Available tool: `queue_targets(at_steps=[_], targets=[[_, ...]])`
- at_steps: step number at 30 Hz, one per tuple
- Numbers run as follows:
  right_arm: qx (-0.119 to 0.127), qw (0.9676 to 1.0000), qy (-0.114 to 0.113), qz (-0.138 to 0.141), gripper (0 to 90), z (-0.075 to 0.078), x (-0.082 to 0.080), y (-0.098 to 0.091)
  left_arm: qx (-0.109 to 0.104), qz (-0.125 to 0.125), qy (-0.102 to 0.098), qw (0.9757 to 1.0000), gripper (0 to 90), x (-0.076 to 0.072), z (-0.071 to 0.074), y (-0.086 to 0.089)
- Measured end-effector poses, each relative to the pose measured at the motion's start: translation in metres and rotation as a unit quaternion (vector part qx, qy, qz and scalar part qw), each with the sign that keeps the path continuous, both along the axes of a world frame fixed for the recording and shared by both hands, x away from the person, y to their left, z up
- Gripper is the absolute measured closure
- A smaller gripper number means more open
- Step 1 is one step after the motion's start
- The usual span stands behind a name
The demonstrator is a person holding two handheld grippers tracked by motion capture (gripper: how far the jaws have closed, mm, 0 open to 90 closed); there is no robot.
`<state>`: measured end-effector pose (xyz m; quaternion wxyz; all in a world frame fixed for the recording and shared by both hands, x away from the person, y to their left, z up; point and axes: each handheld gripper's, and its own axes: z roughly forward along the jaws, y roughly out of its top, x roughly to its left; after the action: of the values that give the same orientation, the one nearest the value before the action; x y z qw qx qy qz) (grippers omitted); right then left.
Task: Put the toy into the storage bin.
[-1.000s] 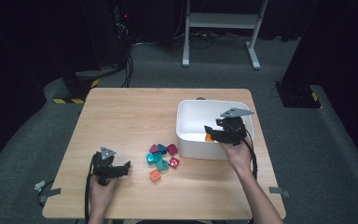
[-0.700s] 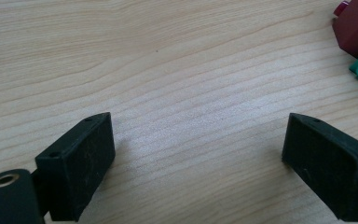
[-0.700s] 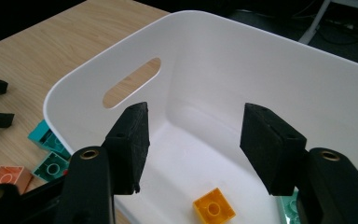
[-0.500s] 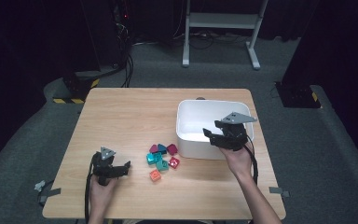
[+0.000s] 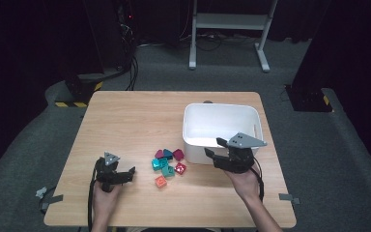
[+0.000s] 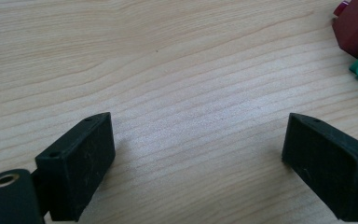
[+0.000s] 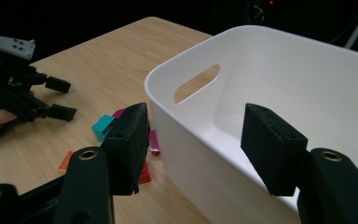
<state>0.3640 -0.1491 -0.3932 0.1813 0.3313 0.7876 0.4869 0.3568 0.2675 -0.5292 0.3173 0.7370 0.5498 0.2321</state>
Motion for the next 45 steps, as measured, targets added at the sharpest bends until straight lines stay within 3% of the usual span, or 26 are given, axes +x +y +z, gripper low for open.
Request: queue_targets(at_steps=[5,12,24,33,45], targets=[[-0.008,0.9998,0.007,0.015,39.1,-0.011,-0.008,0.007,0.0,0.0,0.0,1.0,9.3,0.0,0.0,0.0],[-0.003,0.9987,0.032,0.039,39.2,-0.04,-0.015,0.02,0.0,0.0,0.0,1.0,9.3,0.0,0.0,0.0],[-0.021,0.9968,0.063,0.045,41.8,-0.082,-0.012,0.045,0.0,0.0,0.0,1.0,9.3,0.0,0.0,0.0],[-0.036,0.9957,0.076,0.04,43.0,-0.1,-0.004,0.066,0.0,0.0,0.0,1.0,9.3,0.0,0.0,0.0],[-0.048,0.9951,0.079,0.034,43.6,-0.113,0.005,0.085,0.0,0.0,0.0,1.0,9.2,0.0,0.0,0.0]])
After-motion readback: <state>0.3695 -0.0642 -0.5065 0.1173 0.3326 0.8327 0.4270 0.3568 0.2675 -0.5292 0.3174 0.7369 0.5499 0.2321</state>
